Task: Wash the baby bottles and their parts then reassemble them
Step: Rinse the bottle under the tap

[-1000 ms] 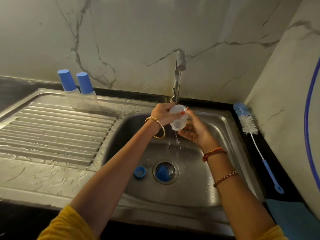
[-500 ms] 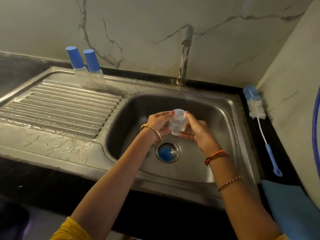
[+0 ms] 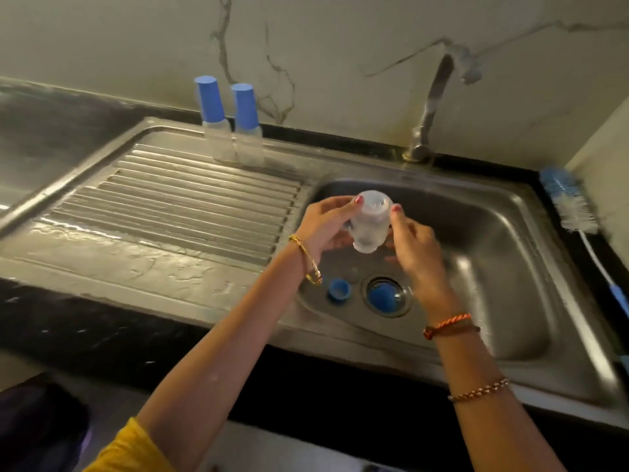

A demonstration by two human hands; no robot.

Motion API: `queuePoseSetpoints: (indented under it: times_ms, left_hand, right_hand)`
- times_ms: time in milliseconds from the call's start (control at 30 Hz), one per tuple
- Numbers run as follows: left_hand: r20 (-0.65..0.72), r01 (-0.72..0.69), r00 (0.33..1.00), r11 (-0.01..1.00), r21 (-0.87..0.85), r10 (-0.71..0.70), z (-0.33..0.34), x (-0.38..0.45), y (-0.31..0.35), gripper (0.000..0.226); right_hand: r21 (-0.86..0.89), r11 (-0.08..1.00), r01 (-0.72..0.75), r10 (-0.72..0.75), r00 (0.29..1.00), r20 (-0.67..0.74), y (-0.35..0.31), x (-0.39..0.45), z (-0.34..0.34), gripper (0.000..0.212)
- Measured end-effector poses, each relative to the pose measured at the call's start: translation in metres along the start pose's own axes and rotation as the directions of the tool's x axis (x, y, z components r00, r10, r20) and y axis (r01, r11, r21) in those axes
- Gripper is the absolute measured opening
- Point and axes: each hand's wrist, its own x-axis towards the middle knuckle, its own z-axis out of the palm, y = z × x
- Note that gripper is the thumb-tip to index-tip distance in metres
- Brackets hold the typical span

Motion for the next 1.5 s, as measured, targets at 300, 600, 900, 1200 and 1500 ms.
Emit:
queuePoseSetpoints:
  times_ms: [300,600,900,1200,1500]
  left_hand:
    - [-0.182,-0.059,0.979,0.979,0.196,0.095,-0.242,-0.036,0.054,0.028]
    - [-0.44,0.025,0.896,0.985,0.173,0.055,-0.388,-0.052,0.053,0.026]
    - [-0.589,0.065,0.808,0.994,0.083,-0.004,-0.435,-0.056,0.041,0.022]
    - [-0.621,0.071,0.784,0.992,0.104,0.009,-0.437,-0.065,0.036,0.022]
    - [-0.747,-0.043,0.648,0.987,0.156,0.147,-0.431,-0.064,0.034,0.029]
  right_hand:
    - [0.288,0.952,-0.101,-0.017,0.925,0.379,-0.099,-0.048,0.201,0.031]
    - [0.198,0.975,-0.102,-0.004,0.883,0.47,-0.142,-0.081,0.347,0.029]
    - [0.096,0.995,0.004,-0.05,0.878,0.476,-0.15,-0.092,0.399,0.036]
    - [0.031,0.997,0.064,-0.071,0.886,0.458,-0.151,-0.096,0.408,0.033]
    - [0.035,0.998,0.058,-0.068,0.891,0.45,-0.154,-0.1,0.403,0.039]
